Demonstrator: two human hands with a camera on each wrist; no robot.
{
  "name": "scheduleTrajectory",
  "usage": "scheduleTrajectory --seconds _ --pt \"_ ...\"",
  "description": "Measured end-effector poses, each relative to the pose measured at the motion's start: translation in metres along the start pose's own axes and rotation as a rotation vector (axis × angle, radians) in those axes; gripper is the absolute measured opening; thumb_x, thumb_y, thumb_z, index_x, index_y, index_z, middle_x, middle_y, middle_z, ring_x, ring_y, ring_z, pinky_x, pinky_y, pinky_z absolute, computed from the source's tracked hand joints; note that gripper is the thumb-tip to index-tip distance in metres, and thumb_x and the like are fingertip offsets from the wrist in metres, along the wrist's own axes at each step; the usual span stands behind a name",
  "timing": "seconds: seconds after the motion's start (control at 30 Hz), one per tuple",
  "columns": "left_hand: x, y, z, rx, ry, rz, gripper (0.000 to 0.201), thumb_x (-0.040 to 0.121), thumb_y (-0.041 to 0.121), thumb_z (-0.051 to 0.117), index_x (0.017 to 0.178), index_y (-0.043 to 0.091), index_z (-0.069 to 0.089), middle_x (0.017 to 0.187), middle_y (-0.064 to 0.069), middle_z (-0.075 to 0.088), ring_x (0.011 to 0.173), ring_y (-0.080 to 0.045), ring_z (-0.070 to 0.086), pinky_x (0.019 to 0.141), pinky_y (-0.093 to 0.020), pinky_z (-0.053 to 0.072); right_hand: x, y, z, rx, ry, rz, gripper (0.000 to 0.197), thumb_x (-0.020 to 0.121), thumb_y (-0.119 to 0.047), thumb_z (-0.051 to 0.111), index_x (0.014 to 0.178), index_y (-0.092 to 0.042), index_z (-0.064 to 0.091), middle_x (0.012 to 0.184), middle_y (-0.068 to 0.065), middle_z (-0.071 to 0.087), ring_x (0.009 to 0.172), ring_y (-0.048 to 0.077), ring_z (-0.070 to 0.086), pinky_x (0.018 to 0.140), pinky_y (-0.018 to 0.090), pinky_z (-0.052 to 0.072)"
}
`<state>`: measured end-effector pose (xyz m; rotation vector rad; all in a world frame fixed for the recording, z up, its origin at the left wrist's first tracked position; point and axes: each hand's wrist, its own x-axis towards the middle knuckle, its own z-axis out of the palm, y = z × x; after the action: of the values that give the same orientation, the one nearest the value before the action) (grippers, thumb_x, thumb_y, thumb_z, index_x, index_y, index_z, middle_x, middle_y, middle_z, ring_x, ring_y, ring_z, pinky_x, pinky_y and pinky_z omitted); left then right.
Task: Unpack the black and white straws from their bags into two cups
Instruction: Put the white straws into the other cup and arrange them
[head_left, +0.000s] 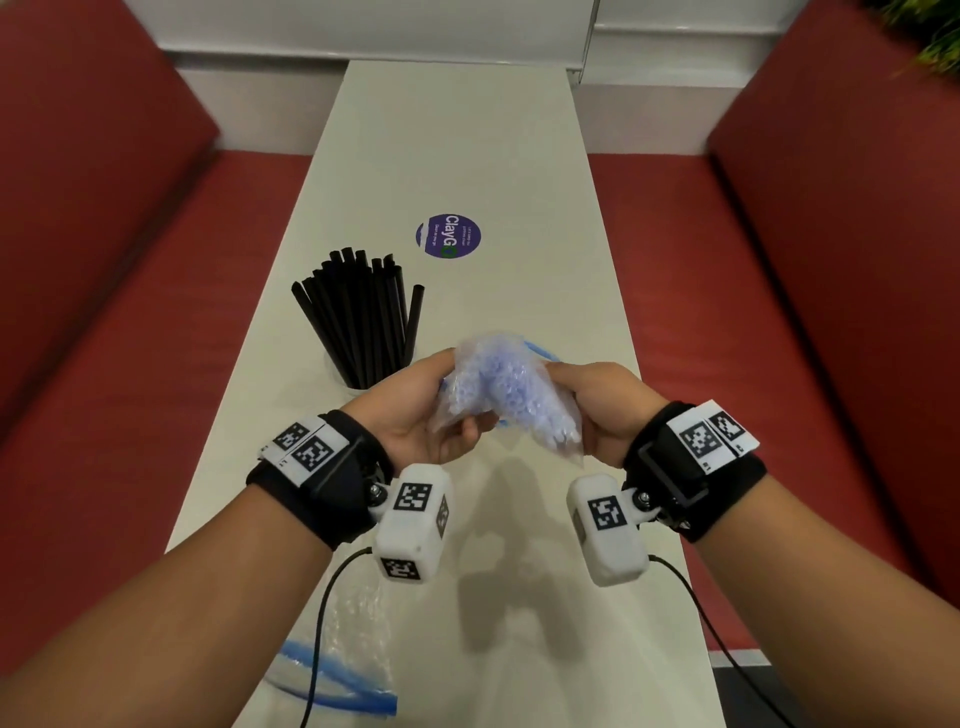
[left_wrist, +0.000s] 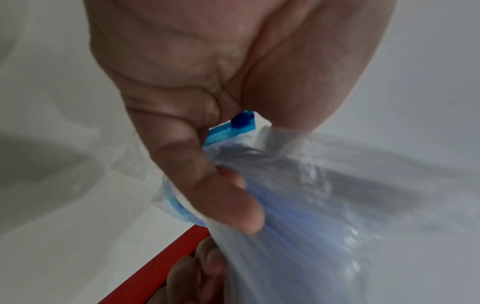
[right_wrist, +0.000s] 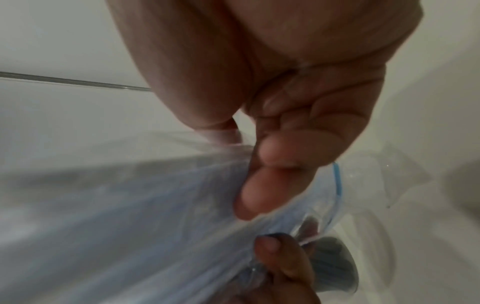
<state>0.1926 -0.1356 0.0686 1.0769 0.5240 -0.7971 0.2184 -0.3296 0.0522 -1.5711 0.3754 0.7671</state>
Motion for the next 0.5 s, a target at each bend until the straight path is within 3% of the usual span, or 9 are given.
scheduleTrajectory --seconds 0.07,0.1,0.17,0.23,0.33,0.4,0.43,0.5 --pt "-0.003 0.000 -0.002 0.015 0.040 0.046 0.034 0.096 0.041 0.056 0.107 0.011 0.068 0.087 -0.010 0.068 0.061 -0.015 0.066 0.049 -0.021 0.057 -0.001 -0.004 -0.003 0.008 -0.016 -0.043 0.036 0.095 -0.028 0.054 0.109 0.003 0.065 0.077 0.018 0.068 0.051 0.029 0.062 0.044 0.029 0.050" --pt "-0.006 0.000 -0.003 0.032 0.057 0.082 0.038 0.095 0.044 0.057 0.109 0.011 0.069 0.091 -0.013 0.068 0.063 -0.017 0.065 0.050 -0.023 0.058 -0.003 -0.006 -0.006 0.004 -0.010 -0.075 0.031 0.097 -0.025 0.051 0.109 0.000 0.063 0.072 0.015 0.066 0.045 0.026 0.058 0.041 0.025 0.044" --pt "-0.012 -0.001 -0.006 0.075 0.102 0.131 0.054 0.093 0.056 0.056 0.117 0.008 0.068 0.094 -0.020 0.069 0.061 -0.021 0.061 0.052 -0.027 0.058 -0.009 -0.009 -0.011 0.028 0.004 -0.156 0.020 0.098 -0.020 0.047 0.109 -0.008 0.058 0.079 0.019 0.068 0.044 0.028 0.058 0.042 0.025 0.043" --pt "-0.018 -0.002 -0.010 0.120 0.145 0.168 0.070 0.090 0.067 0.049 0.128 0.009 0.062 0.099 -0.025 0.069 0.056 -0.023 0.059 0.053 -0.030 0.058 -0.017 -0.011 -0.013 0.028 0.018 -0.229 0.016 0.095 -0.016 0.047 0.110 -0.016 0.055 0.098 0.027 0.070 0.048 0.031 0.060 0.045 0.028 0.045" --pt "-0.033 -0.006 -0.014 0.182 0.228 0.289 0.086 0.079 0.083 0.040 0.137 0.020 0.050 0.106 -0.029 0.071 0.053 -0.024 0.059 0.055 -0.036 0.058 -0.027 -0.005 -0.018 -0.084 0.015 -0.342 0.040 0.090 0.001 0.045 0.122 -0.021 0.054 0.108 0.020 0.068 0.055 0.034 0.064 0.047 0.032 0.049" --pt "-0.044 -0.012 -0.017 0.264 0.202 0.408 0.101 0.059 0.089 0.052 0.141 0.031 0.041 0.107 -0.022 0.073 0.059 -0.023 0.060 0.056 -0.039 0.058 -0.033 0.005 -0.019 -0.252 0.004 -0.458 0.054 0.087 0.009 0.047 0.130 -0.023 0.049 0.108 0.009 0.066 0.060 0.034 0.068 0.051 0.038 0.053" --pt "-0.049 -0.015 -0.018 0.335 0.177 0.458 0.105 0.052 0.085 0.064 0.141 0.035 0.039 0.105 -0.017 0.073 0.062 -0.022 0.061 0.056 -0.039 0.058 -0.034 0.009 -0.019 -0.361 0.019 -0.519 0.057 0.086 0.006 0.055 0.131 -0.027 0.049 0.106 0.002 0.066 0.062 0.031 0.069 0.055 0.039 0.055" --pt "-0.052 -0.017 -0.018 0.578 0.213 0.526 0.096 0.062 0.060 0.083 0.143 0.034 0.039 0.101 -0.003 0.071 0.067 -0.016 0.064 0.054 -0.036 0.058 -0.034 0.012 -0.016 -0.550 0.123 -0.629 0.053 0.082 -0.013 0.074 0.127 -0.033 0.054 0.101 -0.006 0.064 0.057 0.019 0.064 0.064 0.033 0.056"
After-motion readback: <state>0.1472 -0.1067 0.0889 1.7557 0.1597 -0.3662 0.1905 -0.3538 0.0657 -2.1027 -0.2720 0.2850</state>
